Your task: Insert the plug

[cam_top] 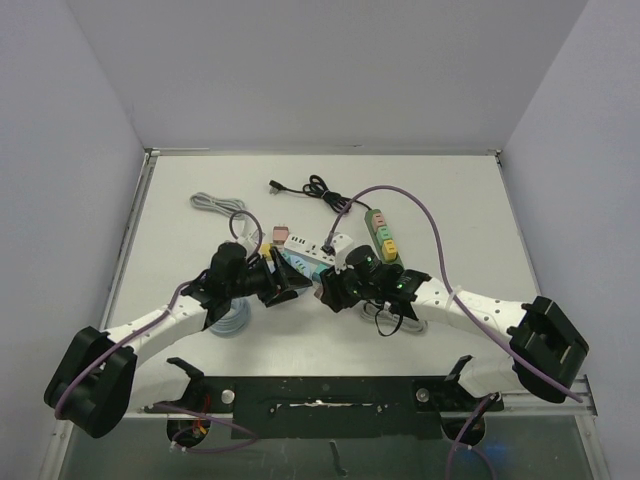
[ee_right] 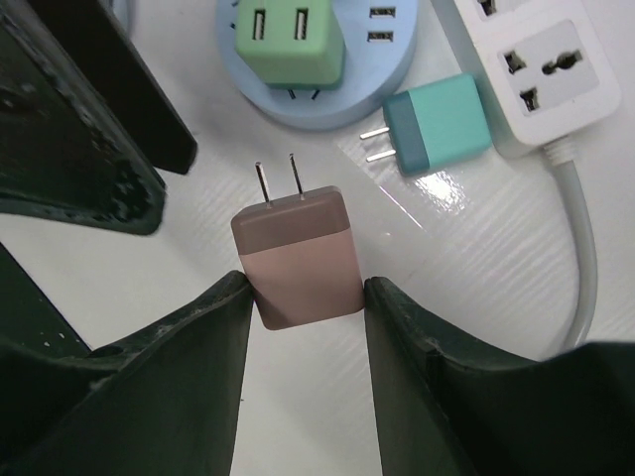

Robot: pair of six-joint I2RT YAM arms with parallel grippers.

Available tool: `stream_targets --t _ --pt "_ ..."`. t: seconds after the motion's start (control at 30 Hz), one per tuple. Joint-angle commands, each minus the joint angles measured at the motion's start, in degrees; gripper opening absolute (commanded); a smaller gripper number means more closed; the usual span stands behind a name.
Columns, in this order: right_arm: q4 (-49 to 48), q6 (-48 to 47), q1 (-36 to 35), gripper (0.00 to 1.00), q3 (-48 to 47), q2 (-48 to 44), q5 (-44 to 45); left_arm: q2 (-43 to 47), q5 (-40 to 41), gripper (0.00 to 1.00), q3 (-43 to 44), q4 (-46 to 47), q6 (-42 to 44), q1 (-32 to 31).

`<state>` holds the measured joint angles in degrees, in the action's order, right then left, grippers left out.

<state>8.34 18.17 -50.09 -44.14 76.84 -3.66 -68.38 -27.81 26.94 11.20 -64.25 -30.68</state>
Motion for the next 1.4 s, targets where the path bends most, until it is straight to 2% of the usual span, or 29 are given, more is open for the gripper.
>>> stream_targets --t 0.0,0.27,0.53,0.63,0.7,0.77,0.87,1.07,1.23,1.37 --pt "-9.05 -1.61 -0.78 0.27 -1.30 -0.41 -3.13 -1.56 -3.76 0.68 -0.80 9.66 -3.02 -1.59" --pt "-13.37 -2.80 -1.14 0.29 0.96 -3.16 -7.11 -6.17 -3.20 0.63 0.21 12.98 -3.03 -2.83" --pt "-14.17 -1.46 -1.15 0.30 2.25 -5.04 -7.37 -5.02 -2.48 0.33 -0.28 19.40 -3.62 -2.98" --pt "-11.95 4.96 -0.34 0.43 1.32 -5.38 -4.51 -3.30 -2.54 0.27 -0.64 20.09 -3.01 -2.91" --pt "-11.66 11.61 0.70 0.53 1.59 -6.22 -3.63 -1.51 -2.62 0.26 -0.86 20.31 -2.17 -2.98" --pt "-15.34 17.32 0.67 0.65 4.07 -8.97 -2.90 1.10 -2.24 0.26 -1.32 20.98 -1.64 -2.94" --pt "-20.99 24.35 0.43 0.72 7.58 -13.54 -1.93 4.36 -1.82 0.25 -1.32 22.63 -1.22 -2.73" --pt "-30.81 35.33 0.34 0.74 11.05 -22.43 2.92 8.59 -2.50 0.25 1.11 23.00 -3.29 -2.43" --pt "-31.52 43.61 0.29 0.72 10.20 -22.77 6.51 11.10 -2.13 0.25 2.42 24.76 -10.02 -2.24" --pt "-34.48 46.30 0.33 0.67 11.02 -21.52 6.66 14.39 1.44 0.25 2.16 24.79 -16.31 -2.09"
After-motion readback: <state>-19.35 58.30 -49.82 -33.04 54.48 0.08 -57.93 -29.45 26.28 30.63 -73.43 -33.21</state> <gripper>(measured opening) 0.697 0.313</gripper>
